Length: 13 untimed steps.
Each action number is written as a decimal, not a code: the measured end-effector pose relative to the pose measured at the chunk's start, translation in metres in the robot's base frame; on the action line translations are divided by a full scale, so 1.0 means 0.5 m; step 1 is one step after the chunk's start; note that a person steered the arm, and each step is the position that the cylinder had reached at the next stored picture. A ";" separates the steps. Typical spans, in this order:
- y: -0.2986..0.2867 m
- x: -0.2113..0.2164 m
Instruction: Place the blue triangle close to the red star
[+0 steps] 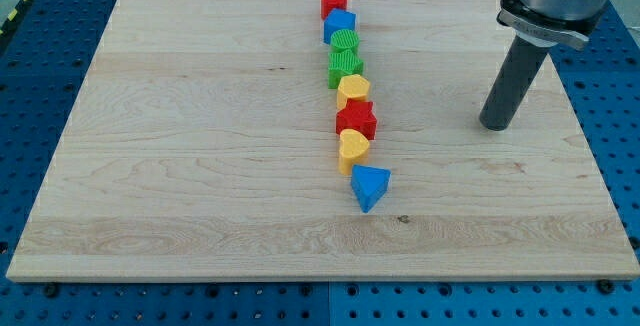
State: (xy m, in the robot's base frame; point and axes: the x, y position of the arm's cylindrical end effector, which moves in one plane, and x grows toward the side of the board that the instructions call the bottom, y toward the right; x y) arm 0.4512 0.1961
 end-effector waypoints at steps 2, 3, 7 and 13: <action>0.157 0.058; 0.283 0.107; -0.116 0.294; -0.377 0.175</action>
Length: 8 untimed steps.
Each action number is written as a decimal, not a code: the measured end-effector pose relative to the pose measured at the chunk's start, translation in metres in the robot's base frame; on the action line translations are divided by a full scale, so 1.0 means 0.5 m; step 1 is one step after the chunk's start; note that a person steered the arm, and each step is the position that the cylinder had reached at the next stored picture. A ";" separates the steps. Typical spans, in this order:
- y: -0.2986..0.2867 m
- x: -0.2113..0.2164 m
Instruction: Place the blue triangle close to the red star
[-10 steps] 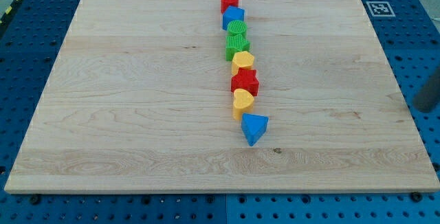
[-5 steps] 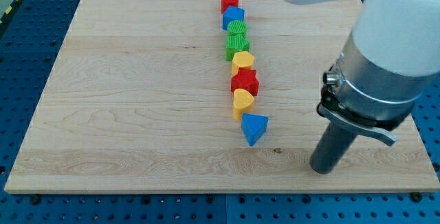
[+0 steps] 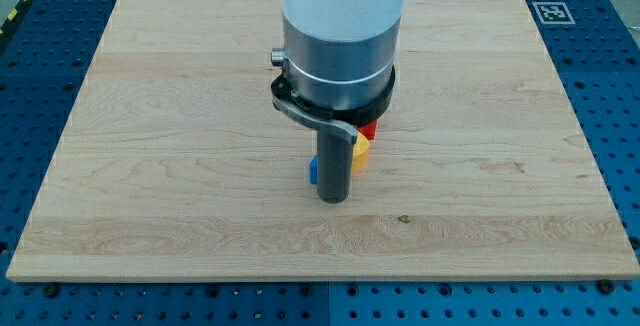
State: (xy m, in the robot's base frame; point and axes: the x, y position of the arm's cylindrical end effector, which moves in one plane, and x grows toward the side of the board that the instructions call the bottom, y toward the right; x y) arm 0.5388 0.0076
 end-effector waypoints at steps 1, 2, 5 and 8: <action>0.020 -0.023; 0.055 -0.075; 0.047 -0.105; -0.071 -0.055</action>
